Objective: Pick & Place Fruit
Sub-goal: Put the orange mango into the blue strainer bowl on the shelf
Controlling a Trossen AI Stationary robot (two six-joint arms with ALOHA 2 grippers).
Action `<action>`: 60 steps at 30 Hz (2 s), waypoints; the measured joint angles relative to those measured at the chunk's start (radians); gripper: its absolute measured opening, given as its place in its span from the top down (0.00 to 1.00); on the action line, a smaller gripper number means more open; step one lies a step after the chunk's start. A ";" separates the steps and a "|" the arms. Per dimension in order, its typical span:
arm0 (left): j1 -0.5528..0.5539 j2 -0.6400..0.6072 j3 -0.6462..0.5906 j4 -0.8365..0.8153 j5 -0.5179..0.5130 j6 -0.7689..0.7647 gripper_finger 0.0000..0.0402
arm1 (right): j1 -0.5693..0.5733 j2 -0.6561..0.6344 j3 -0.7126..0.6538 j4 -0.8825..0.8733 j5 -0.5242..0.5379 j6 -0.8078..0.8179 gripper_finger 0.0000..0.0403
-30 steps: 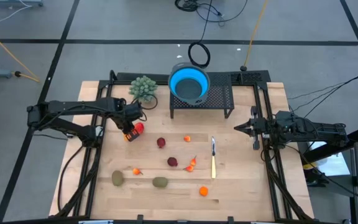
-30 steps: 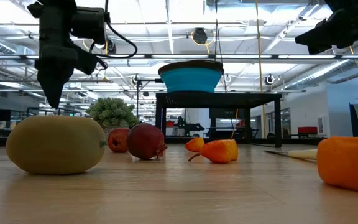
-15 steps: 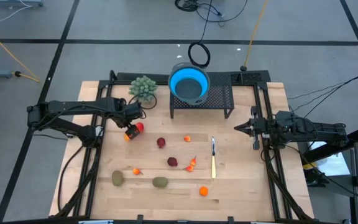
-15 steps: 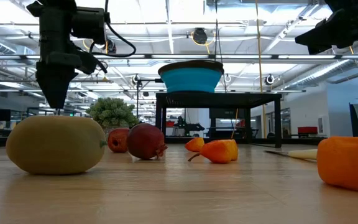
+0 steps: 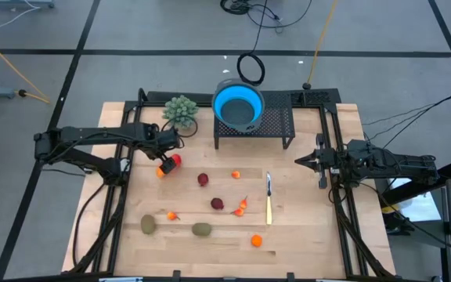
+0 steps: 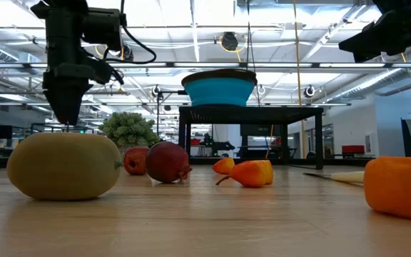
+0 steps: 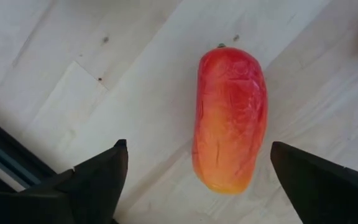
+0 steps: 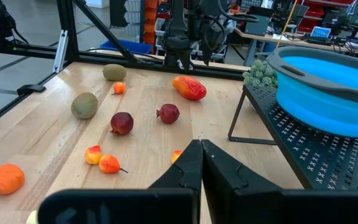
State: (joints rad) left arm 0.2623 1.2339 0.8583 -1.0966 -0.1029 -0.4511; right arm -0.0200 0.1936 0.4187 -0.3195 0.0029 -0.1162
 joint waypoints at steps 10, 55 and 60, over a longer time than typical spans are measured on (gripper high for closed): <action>-0.026 0.008 -0.052 0.106 0.000 -0.003 0.02 | 0.000 0.000 0.000 0.000 0.000 0.000 1.00; -0.067 0.008 -0.300 0.352 0.068 -0.148 0.02 | 0.000 0.000 0.000 0.001 0.102 0.000 1.00; -0.083 0.008 -0.312 0.352 0.046 -0.181 0.02 | 0.000 0.000 0.000 0.001 0.102 0.000 1.00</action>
State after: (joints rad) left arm 0.1796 1.2419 0.5465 -0.7448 -0.0570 -0.6323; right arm -0.0200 0.1940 0.4187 -0.3183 0.1049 -0.1158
